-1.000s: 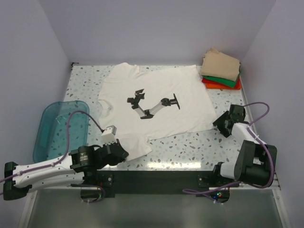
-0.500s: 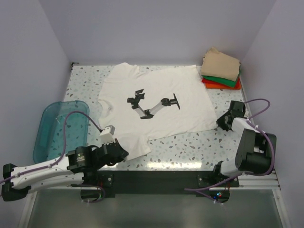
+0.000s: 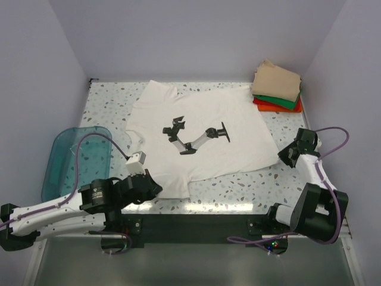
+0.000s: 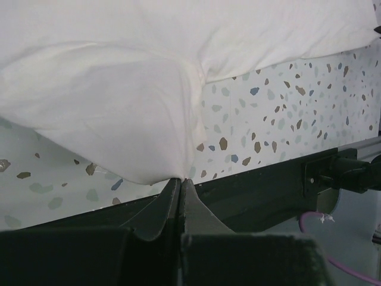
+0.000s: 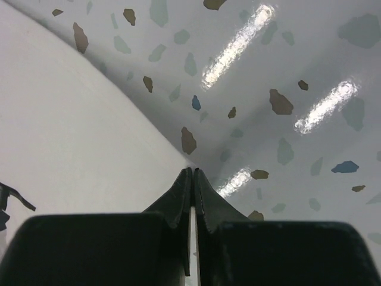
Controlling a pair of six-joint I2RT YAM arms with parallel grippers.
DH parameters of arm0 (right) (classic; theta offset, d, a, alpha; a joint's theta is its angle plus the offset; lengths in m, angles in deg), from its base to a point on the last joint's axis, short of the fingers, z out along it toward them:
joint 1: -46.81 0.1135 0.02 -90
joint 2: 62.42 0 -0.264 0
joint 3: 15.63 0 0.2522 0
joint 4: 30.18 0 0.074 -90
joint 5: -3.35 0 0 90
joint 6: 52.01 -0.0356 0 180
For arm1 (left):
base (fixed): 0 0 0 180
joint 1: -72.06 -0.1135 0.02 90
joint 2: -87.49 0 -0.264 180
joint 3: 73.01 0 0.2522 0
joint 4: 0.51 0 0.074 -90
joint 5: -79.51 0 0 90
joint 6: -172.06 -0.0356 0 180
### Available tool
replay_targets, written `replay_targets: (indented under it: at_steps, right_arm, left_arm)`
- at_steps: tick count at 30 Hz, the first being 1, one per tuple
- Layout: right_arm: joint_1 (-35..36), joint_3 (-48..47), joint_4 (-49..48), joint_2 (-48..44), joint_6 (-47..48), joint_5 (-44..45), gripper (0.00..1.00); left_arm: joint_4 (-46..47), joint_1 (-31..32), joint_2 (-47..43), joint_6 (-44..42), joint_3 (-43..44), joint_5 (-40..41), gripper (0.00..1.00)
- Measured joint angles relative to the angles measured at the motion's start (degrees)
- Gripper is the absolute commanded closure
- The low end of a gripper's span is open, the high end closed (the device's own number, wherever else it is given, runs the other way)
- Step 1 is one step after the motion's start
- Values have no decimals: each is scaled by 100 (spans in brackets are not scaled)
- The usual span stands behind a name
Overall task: Fold and stack the t-shirts
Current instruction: Flatten the tshirt out
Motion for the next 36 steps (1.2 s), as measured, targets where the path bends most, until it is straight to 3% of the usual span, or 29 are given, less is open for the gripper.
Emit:
replay_targets:
  at_steps: [6, 12, 21, 36]
  right_arm:
    - [-90, -76, 302, -170, 142, -142, 100]
    - [-90, -754, 409, 289, 162, -619, 100]
    - [-44, -1718, 138, 1563, -109, -1209, 100]
    - [498, -3281, -225, 3163, -632, -1331, 100]
  left_arm:
    - [-229, 0, 197, -142, 354, 160, 100]
    - [-254, -195, 625, -549, 1126, 927, 100]
    - [1106, -2625, 1987, -2096, 1388, 328, 100]
    - [2177, -4697, 3936, -3152, 2535, -879, 100]
